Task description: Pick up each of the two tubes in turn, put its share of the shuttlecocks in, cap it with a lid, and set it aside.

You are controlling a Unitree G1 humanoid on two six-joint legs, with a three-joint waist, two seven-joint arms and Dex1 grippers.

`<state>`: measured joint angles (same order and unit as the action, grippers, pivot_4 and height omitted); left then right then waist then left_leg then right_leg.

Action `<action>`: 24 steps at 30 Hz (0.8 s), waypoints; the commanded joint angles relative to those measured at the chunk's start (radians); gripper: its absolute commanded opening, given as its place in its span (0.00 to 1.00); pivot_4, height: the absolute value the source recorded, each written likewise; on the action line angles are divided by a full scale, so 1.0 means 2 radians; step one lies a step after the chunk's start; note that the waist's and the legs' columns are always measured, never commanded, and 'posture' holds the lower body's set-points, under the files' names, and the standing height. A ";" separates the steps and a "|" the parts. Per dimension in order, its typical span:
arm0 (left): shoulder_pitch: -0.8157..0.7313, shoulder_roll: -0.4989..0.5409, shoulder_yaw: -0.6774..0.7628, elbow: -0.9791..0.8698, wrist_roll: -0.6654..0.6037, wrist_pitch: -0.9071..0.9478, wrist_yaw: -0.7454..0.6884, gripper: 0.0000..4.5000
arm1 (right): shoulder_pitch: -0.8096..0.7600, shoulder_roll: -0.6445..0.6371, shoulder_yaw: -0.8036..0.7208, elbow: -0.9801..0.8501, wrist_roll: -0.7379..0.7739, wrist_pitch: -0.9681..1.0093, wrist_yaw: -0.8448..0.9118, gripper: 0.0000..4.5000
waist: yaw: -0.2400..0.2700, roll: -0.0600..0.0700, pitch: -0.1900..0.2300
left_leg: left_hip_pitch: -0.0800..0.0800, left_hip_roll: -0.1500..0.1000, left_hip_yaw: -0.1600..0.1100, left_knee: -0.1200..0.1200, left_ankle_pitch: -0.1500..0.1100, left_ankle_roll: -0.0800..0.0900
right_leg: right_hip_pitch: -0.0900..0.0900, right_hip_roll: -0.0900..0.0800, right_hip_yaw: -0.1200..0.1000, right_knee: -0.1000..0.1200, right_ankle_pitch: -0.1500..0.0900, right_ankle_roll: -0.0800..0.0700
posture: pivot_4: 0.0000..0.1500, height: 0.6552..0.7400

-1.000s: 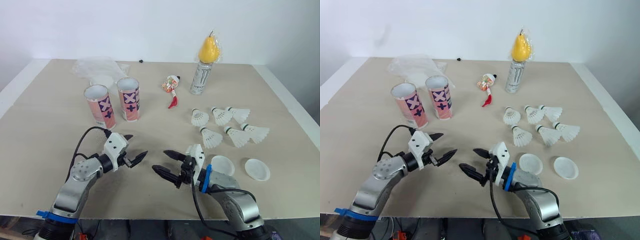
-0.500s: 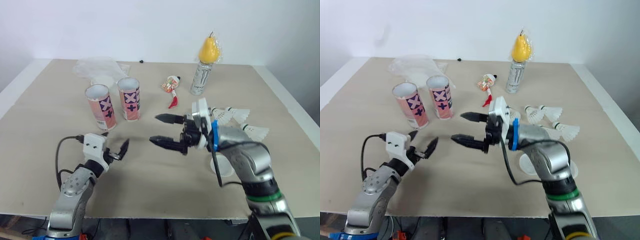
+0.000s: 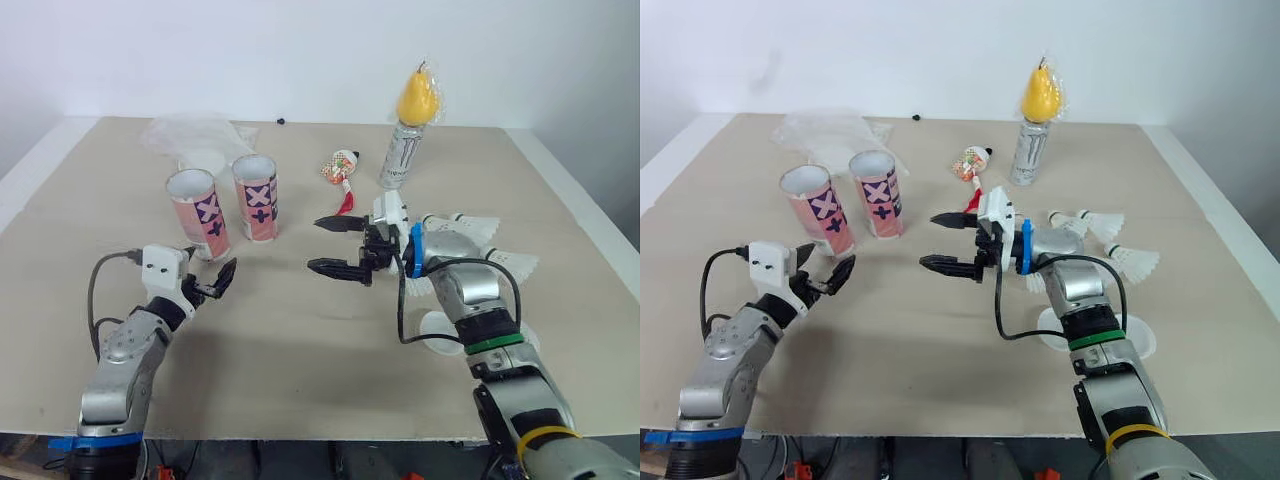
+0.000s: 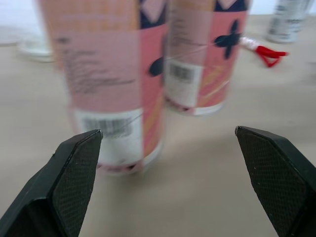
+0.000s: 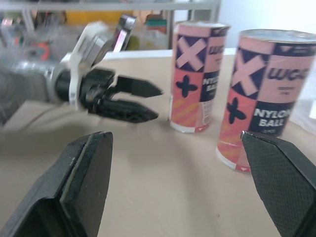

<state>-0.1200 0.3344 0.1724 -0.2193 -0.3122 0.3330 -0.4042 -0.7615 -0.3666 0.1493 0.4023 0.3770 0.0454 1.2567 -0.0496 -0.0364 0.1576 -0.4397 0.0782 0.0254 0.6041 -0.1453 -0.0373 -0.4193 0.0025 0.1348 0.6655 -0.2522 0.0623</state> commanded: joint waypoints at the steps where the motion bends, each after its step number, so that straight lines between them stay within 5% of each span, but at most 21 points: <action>1: -0.024 0.018 0.011 0.027 -0.007 -0.011 -0.020 1.00 | -0.023 0.002 -0.004 0.020 -0.017 -0.055 0.024 0.99 | 0.000 0.000 0.000 | 0.000 0.000 0.000 0.000 0.000 0.000 | 0.000 0.000 0.000 0.000 0.000 0.000 | 1.00 1.00; 24: -0.136 0.032 -0.004 0.216 0.036 -0.088 -0.024 1.00 | -0.016 -0.004 -0.013 0.005 -0.021 -0.026 0.020 0.99 | 0.001 0.000 0.000 | 0.000 0.000 0.000 0.000 0.000 0.000 | 0.000 0.000 0.000 0.000 0.000 0.000 | 1.00 1.00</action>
<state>-0.3694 0.3990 0.1634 0.2063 -0.2444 0.1897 -0.4448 -0.7893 -0.3633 0.1492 0.4569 0.3284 -0.0036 1.3005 -0.0477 -0.0361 0.1577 -0.4398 0.0782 0.0255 0.6035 -0.1452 -0.0375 -0.4195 0.0024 0.1347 0.6658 -0.2514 0.0617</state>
